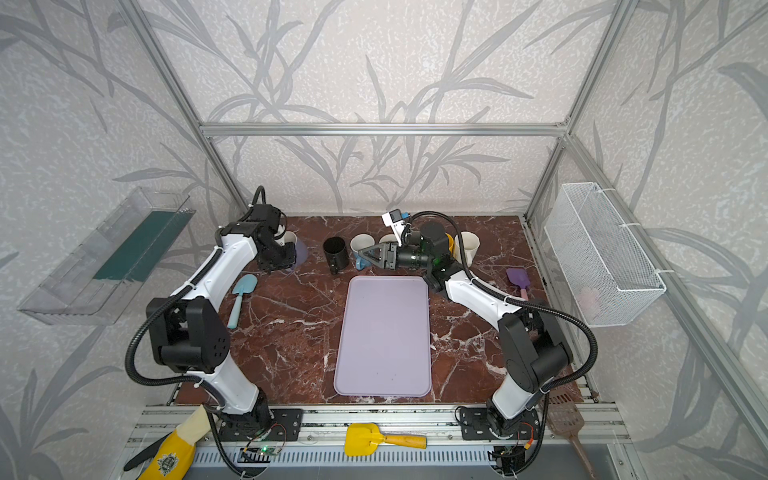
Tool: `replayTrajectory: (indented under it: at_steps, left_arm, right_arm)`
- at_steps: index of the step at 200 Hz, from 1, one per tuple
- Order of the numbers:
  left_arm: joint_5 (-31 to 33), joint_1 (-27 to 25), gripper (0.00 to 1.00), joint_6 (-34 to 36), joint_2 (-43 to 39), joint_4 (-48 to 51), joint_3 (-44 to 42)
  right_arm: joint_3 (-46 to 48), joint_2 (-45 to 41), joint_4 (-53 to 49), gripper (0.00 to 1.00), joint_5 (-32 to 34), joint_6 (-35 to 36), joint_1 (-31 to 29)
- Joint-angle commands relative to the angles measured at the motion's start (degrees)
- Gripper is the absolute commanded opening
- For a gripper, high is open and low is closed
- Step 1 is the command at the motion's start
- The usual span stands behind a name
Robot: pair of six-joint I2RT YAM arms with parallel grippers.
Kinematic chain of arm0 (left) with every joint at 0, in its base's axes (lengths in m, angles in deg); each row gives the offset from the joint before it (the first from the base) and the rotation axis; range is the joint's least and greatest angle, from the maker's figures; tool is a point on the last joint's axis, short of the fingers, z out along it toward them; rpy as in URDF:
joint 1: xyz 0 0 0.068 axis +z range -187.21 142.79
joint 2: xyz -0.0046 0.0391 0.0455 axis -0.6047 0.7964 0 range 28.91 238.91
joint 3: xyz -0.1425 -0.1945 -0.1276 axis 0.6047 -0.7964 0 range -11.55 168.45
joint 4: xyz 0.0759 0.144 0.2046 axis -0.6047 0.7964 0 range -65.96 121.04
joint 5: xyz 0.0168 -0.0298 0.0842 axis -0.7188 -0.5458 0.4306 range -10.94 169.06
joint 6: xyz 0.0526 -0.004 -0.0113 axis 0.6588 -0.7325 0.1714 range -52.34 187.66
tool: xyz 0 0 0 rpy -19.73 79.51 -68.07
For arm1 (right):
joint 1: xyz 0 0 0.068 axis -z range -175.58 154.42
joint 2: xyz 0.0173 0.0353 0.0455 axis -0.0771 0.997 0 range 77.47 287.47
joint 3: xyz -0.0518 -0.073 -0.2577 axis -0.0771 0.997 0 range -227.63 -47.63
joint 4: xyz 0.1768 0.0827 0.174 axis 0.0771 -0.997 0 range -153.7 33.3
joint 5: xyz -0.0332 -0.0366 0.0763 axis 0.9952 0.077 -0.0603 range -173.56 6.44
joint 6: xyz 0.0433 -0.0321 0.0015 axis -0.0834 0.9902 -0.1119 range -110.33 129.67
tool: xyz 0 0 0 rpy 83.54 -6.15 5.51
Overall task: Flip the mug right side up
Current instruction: 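Carry the lavender mug with the left gripper toward the end of the mug row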
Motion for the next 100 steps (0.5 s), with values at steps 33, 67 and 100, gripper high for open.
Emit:
replayTrajectory:
  at_steps: [33, 67, 100]
  left_arm:
    - [4.7, -0.8, 0.00, 3.1, 5.8, 5.2, 8.0]
    - [7.4, -1.5, 0.00, 3.2, 8.4, 5.8, 9.8]
    - [9.0, -2.1, 0.00, 3.1, 10.6, 5.8, 11.8]
  right_arm:
    - [0.4, -2.2, -2.2, 0.40, -0.6, 2.0, 0.6]
    - [0.6, -2.3, -2.7, 0.40, -0.7, 2.4, 0.8]
    - [1.2, -2.8, -3.2, 0.40, -0.5, 2.9, 0.9]
